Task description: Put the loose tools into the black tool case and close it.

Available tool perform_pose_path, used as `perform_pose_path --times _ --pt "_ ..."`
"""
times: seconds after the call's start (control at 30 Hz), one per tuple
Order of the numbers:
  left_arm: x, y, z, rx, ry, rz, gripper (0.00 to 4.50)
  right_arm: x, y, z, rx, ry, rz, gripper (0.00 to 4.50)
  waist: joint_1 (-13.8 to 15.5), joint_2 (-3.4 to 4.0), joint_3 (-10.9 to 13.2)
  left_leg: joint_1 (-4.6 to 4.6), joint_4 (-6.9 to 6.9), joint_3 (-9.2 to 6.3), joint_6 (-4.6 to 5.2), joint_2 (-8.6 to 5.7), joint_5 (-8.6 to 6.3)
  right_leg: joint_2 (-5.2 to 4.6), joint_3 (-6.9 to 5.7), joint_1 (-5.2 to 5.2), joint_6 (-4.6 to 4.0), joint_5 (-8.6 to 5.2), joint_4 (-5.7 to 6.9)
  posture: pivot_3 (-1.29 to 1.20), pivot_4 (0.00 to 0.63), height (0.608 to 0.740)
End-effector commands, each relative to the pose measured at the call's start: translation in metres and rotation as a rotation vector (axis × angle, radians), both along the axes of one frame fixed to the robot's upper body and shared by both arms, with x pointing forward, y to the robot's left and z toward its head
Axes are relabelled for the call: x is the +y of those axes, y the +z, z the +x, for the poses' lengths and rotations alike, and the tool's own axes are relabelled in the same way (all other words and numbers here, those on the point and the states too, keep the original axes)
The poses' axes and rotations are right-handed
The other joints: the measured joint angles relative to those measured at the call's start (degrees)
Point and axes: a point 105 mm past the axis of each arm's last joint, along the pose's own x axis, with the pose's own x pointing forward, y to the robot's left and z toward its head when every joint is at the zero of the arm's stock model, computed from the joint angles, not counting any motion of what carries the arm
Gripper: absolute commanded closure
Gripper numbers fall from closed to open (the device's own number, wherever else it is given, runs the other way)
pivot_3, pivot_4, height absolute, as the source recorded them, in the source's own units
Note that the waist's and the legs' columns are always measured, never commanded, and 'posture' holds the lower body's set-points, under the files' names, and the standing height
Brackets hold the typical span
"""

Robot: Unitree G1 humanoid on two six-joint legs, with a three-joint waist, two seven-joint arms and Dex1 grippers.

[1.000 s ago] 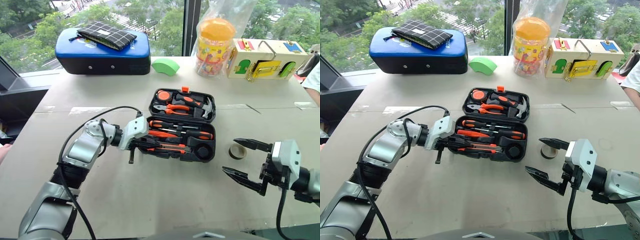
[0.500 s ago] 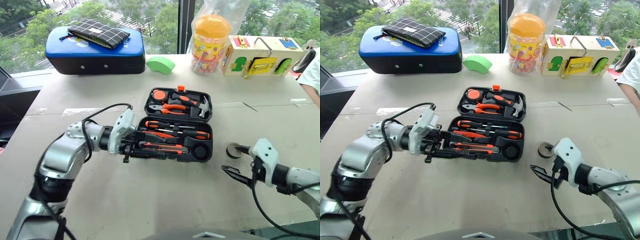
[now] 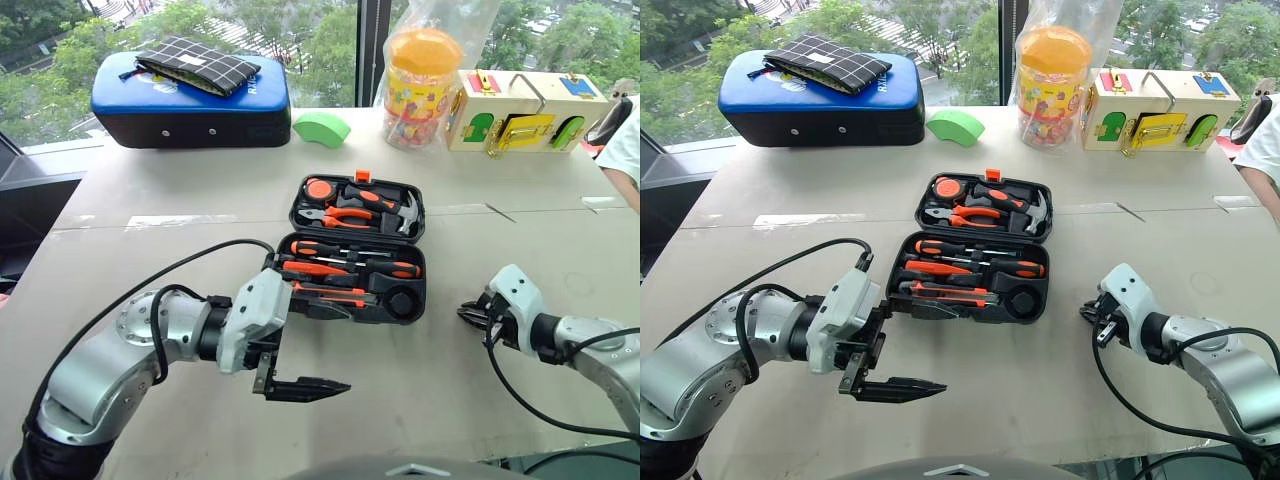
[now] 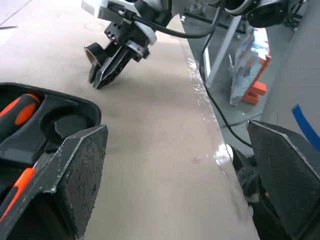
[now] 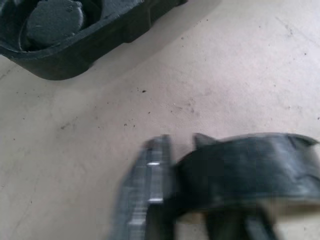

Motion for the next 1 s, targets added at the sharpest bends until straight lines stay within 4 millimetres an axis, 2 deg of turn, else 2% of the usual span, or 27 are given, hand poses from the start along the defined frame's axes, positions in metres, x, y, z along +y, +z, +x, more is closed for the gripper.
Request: perform_pose_path --times 0.03,0.1,0.2,0.3,0.4,0.57,0.93,1.0 --pt "-0.011 0.003 -0.004 -0.018 -0.009 -0.021 0.00 0.010 0.034 0.002 -0.089 0.079 0.021 4.42 -0.05 0.07 0.05 0.00 0.00 0.01 -0.04 0.00 0.03 0.02 0.01 0.00 0.00 0.00 0.00 0.00 0.150 0.740" --pt "-0.012 0.002 -0.002 -0.009 -0.001 -0.021 0.00 0.021 0.048 0.001 -0.108 0.131 0.046 4.42 -0.12 0.06 0.08 0.01 0.00 0.02 0.01 0.00 0.08 0.06 0.02 0.00 0.01 0.01 0.01 0.00 0.150 0.740" --pt "-0.008 -0.001 -0.001 0.002 0.009 -0.007 0.00 0.050 0.063 -0.004 -0.104 0.269 0.073 4.42 -0.36 0.02 0.11 0.03 -0.01 0.00 0.04 0.03 0.11 0.13 0.02 0.00 0.02 0.01 0.02 0.00 0.150 0.740" --pt "0.000 -0.005 -0.002 0.012 0.027 0.021 0.00 0.076 0.069 -0.006 -0.130 0.415 0.044 4.42 -0.38 -0.03 0.14 0.03 -0.03 -0.02 0.06 0.03 0.09 0.14 0.00 -0.01 0.01 0.00 0.01 0.00 0.150 0.740" --pt "0.008 -0.010 -0.001 0.022 0.057 0.040 0.00 0.088 0.064 0.000 -0.088 0.485 -0.042 4.42 -0.28 0.00 0.21 0.03 -0.05 -0.04 0.05 0.04 0.09 0.13 -0.01 -0.02 0.00 -0.01 -0.02 0.00 0.150 0.740" --pt "0.018 -0.013 0.005 0.020 0.119 0.046 0.00 0.097 0.053 0.002 0.038 0.579 -0.109 4.42 -0.17 -0.05 0.24 -0.02 -0.03 -0.04 -0.18 0.03 0.09 0.10 -0.04 -0.01 -0.01 0.01 -0.11 0.00 0.150 0.740" --pt "0.031 -0.019 0.003 0.011 0.213 0.042 0.00 0.091 0.033 0.022 0.115 0.646 -0.257 4.42 -0.47 -0.01 0.26 -0.01 -0.12 -0.03 -0.30 0.03 0.14 0.10 -0.05 -0.01 -0.01 0.02 -0.23 0.00 0.150 0.740" --pt "0.031 -0.019 0.002 0.011 0.226 0.037 0.00 0.091 0.032 0.026 0.117 0.655 -0.263 3.84 -0.43 -0.01 0.27 -0.01 -0.11 -0.03 -0.30 0.03 0.14 0.09 -0.04 -0.01 -0.01 0.02 -0.22 0.00 0.150 0.740"
